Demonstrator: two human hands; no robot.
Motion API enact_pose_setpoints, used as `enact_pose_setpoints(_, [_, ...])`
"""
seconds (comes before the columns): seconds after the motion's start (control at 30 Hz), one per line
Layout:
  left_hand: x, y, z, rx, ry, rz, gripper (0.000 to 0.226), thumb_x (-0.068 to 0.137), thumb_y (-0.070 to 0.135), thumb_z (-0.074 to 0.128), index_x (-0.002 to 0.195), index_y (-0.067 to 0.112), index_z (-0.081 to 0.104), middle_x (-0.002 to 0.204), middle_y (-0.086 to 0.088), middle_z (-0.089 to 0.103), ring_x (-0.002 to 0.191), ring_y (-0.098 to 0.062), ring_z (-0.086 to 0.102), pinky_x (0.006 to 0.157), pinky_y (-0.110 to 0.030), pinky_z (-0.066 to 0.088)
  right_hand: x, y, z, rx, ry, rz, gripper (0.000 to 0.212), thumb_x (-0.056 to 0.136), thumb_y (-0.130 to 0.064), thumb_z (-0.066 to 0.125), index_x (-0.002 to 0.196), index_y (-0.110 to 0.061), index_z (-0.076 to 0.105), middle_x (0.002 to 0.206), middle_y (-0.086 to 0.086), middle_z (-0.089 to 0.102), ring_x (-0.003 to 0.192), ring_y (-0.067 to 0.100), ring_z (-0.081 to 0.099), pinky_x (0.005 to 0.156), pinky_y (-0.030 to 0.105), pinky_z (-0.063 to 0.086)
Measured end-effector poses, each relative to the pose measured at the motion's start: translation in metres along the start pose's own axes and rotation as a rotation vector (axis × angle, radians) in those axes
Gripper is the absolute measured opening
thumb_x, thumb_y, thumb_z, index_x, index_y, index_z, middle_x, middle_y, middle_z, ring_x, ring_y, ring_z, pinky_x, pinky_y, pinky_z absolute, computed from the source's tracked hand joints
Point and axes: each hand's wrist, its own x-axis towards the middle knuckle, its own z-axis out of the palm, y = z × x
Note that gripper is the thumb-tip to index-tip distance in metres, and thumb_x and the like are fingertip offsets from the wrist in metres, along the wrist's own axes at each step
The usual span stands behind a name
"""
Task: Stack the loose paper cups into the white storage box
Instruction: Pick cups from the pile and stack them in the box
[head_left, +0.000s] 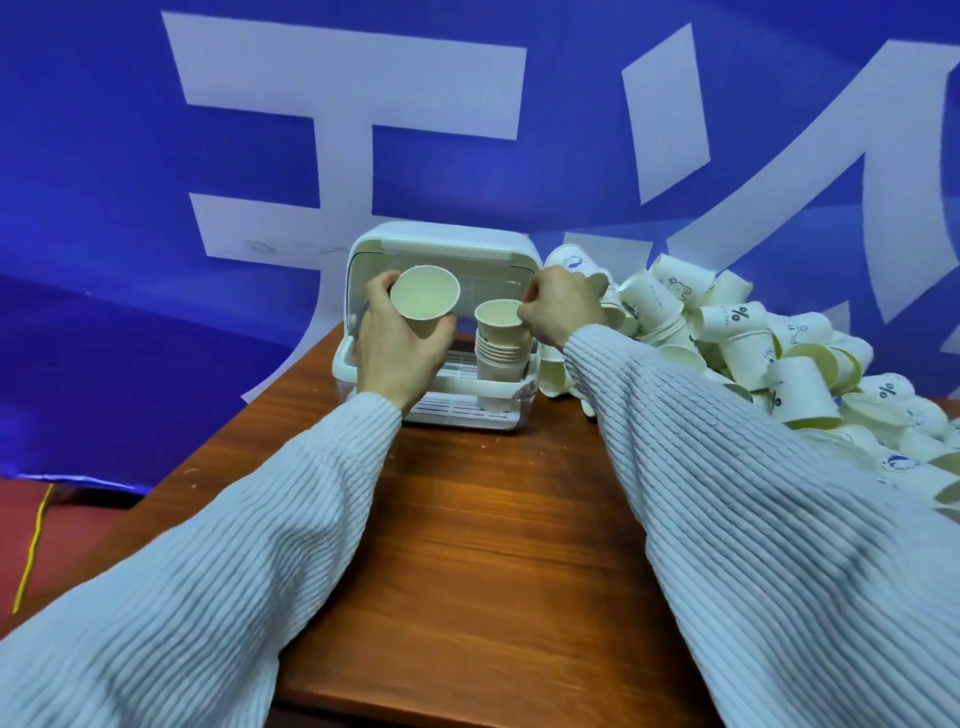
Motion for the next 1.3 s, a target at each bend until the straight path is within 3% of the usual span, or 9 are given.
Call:
enact_pose_setpoints(0.1, [0.004,-0.002,-0.001,0.005,-0.033,-0.006,0.083,0.081,0.043,0.077,0.149,0.021,0.034,0.142,-0.001,0.054,0.127,-0.023,0.052,0.107,-0.046,0.046,0.000,0.000,0.008,-0.004,-0.051,0.019,0.019,0.079,-0.011,0.061,0.093,-0.011,0.074,0.096,0.015,0.075,0.095,0.035,0.068,0.083,0.042,0.058])
enact_pose_setpoints(0.2, [0.007,-0.001,-0.001,0.005,-0.077,-0.011,0.090,0.084,0.044,0.075,0.156,0.022,0.027,0.153,-0.001,0.046,0.136,-0.025,0.046,0.112,-0.049,0.043,-0.007,0.003,0.015,-0.027,-0.068,0.028,0.019,0.081,-0.013,0.063,0.098,-0.012,0.073,0.103,0.015,0.073,0.099,0.038,0.067,0.085,0.042,0.057])
enact_pose_setpoints(0.37, [0.008,0.004,0.006,0.055,-0.122,0.021,0.082,0.090,0.039,0.074,0.157,0.020,0.031,0.155,-0.001,0.045,0.137,-0.022,0.045,0.110,-0.031,0.035,-0.008,0.012,0.018,0.079,-0.072,0.038,0.012,0.090,-0.021,0.061,0.087,-0.021,0.072,0.099,0.010,0.075,0.095,0.032,0.068,0.083,0.038,0.055])
enact_pose_setpoints(0.5, [0.017,0.015,0.016,-0.006,-0.082,0.052,0.078,0.087,0.038,0.077,0.151,0.016,0.040,0.148,-0.004,0.052,0.132,-0.021,0.050,0.110,-0.043,0.045,-0.010,0.016,0.010,0.181,-0.005,0.045,0.023,0.088,-0.033,0.054,0.095,-0.024,0.075,0.097,0.004,0.076,0.093,0.027,0.068,0.085,0.041,0.057])
enact_pose_setpoints(0.67, [0.028,0.031,0.035,-0.028,-0.108,0.094,0.084,0.086,0.042,0.079,0.153,0.013,0.038,0.152,-0.005,0.050,0.138,-0.021,0.046,0.115,-0.034,0.038,-0.014,0.030,0.004,0.110,0.011,0.013,0.023,0.091,-0.035,0.054,0.098,-0.026,0.073,0.094,0.004,0.074,0.088,0.028,0.067,0.074,0.035,0.050])
enact_pose_setpoints(0.87, [0.024,0.023,0.060,0.246,-0.286,0.148,0.082,0.087,0.048,0.075,0.153,0.014,0.039,0.151,-0.010,0.049,0.138,-0.027,0.047,0.113,-0.040,0.036,-0.024,0.059,-0.007,0.081,0.045,0.035,0.030,0.085,-0.043,0.048,0.094,-0.027,0.071,0.093,0.002,0.075,0.089,0.029,0.068,0.079,0.042,0.058])
enact_pose_setpoints(0.97, [0.019,0.013,0.068,0.423,-0.421,0.123,0.083,0.089,0.066,0.060,0.151,0.014,0.043,0.148,-0.014,0.048,0.135,-0.035,0.049,0.110,-0.047,0.040,-0.028,0.079,-0.016,0.073,0.050,0.061,0.025,0.089,-0.037,0.052,0.090,-0.023,0.072,0.090,0.002,0.074,0.088,0.030,0.067,0.078,0.041,0.057])
enact_pose_setpoints(1.13, [0.016,0.001,0.071,0.624,-0.537,0.094,0.097,0.088,0.083,0.001,0.153,0.022,0.040,0.169,-0.003,0.020,0.150,-0.033,0.030,0.118,-0.061,0.026,-0.031,0.113,-0.026,0.038,0.058,0.125,0.024,0.090,-0.033,0.053,0.093,-0.022,0.073,0.092,0.002,0.075,0.088,0.028,0.067,0.078,0.039,0.055])
enact_pose_setpoints(1.3, [0.013,0.003,0.070,0.655,-0.504,0.112,0.099,0.086,0.084,-0.004,0.156,0.026,0.038,0.170,0.000,0.014,0.157,-0.026,0.008,0.123,-0.060,0.004,-0.046,0.139,-0.021,-0.062,-0.253,-0.031,0.043,0.096,-0.052,0.058,0.130,-0.028,0.069,0.141,0.003,0.062,0.128,0.025,0.058,0.100,0.039,0.046])
